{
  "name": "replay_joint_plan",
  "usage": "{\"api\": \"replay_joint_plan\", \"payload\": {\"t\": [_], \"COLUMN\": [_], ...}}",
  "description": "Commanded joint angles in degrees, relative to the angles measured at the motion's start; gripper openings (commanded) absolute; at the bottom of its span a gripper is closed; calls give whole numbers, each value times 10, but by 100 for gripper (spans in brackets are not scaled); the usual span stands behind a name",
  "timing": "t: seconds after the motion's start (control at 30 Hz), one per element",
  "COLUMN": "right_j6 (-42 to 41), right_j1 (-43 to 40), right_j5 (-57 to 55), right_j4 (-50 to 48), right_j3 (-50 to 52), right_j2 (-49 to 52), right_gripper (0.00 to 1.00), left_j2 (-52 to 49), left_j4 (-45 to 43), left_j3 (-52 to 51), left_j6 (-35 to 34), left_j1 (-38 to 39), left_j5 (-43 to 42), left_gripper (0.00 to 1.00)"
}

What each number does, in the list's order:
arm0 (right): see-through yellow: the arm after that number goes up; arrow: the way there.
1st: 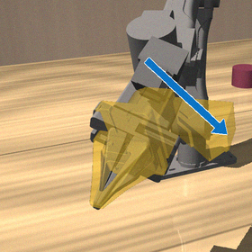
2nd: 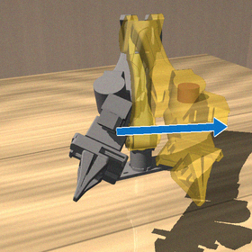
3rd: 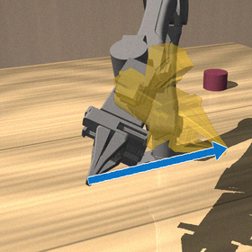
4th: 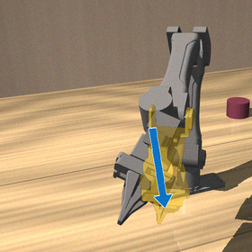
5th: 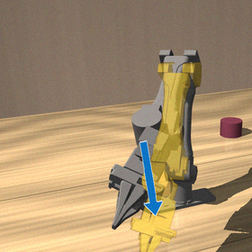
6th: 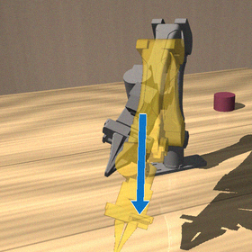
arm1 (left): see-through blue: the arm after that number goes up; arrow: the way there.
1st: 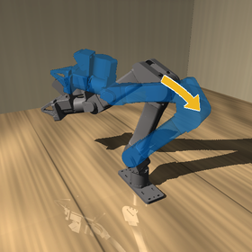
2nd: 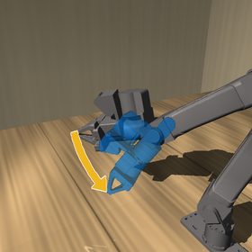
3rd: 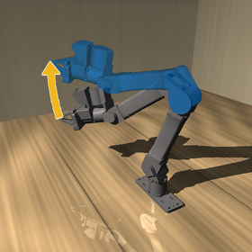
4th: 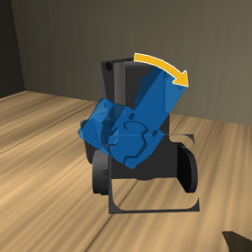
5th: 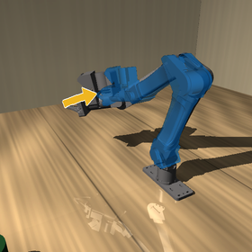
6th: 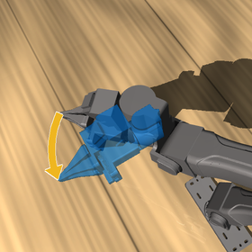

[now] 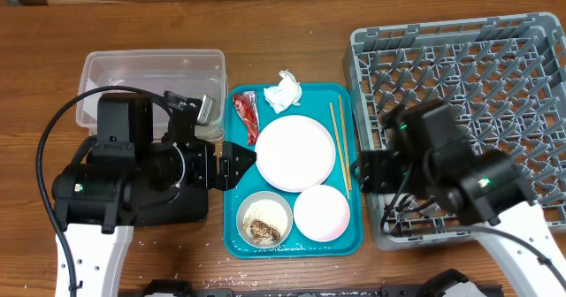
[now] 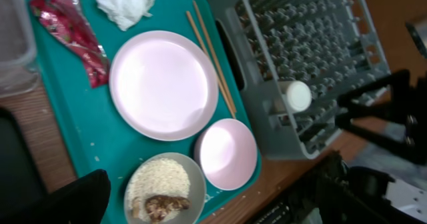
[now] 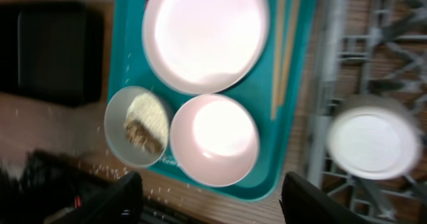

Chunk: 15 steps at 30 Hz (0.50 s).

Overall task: Sort waste into correct bins and load items into the dishwasher
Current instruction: 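Place the white cup upside down in the dish rack with right gripper, then grasp the pink-rimmed bowl with the right gripper and place it in rack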

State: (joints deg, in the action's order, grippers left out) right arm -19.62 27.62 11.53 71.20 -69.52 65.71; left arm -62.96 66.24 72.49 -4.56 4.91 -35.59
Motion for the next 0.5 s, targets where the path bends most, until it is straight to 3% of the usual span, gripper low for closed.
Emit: {"api": "replay_joint_plan", "payload": {"t": [0.0, 0.1, 0.2, 0.47], "right_j6": [-1, -57, -90, -90], "right_j1": [82, 123, 124, 123], "right_j5": [-15, -98, -119, -134], "right_j4": [-18, -31, -62, -107], "right_j3": [25, 68, 96, 107], "right_j2": [31, 82, 129, 248], "right_gripper": [66, 66, 62, 50], "left_j2": [30, 52, 70, 86], "left_j4": [0, 22, 38, 66], "left_j3": [38, 92, 129, 136], "left_j6": [-52, -119, -135, -134], "left_j1": [4, 4, 4, 4], "left_j5": [92, 210, 289, 316], "left_gripper": [100, 100, 100, 100]}}
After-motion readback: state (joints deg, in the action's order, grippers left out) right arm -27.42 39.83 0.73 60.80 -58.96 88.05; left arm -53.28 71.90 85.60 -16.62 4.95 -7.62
